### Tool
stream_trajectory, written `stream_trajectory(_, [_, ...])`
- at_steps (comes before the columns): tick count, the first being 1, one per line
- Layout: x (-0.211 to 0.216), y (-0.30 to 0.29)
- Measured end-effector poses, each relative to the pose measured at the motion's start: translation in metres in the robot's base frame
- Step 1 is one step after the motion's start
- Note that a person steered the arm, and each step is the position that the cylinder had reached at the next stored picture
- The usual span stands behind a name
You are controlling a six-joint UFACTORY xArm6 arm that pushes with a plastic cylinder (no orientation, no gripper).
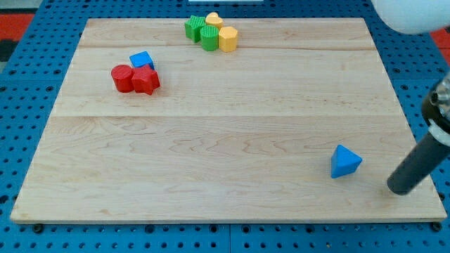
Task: Slide the blue triangle towards the center of the board
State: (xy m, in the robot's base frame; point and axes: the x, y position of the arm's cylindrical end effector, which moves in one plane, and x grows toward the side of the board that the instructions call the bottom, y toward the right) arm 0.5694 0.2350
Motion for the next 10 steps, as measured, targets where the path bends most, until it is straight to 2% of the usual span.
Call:
stream_trajectory(1, [-0.014, -0.015])
stream_trajectory(2, [-0.014, -0.066])
stream_trajectory(3, [-0.044, -0.125])
stream_trajectory(4, [-0.082, -0.145])
stream_trajectory(5, [-0.075, -0.132])
stream_trajectory(6, [-0.027, -0.134])
stream_trajectory(7, [-0.041, -0.078])
stream_trajectory(8, [-0.068, -0.06])
stream_trajectory(9, [-0.099, -0.089])
stream_trajectory(10, [-0.099, -0.099])
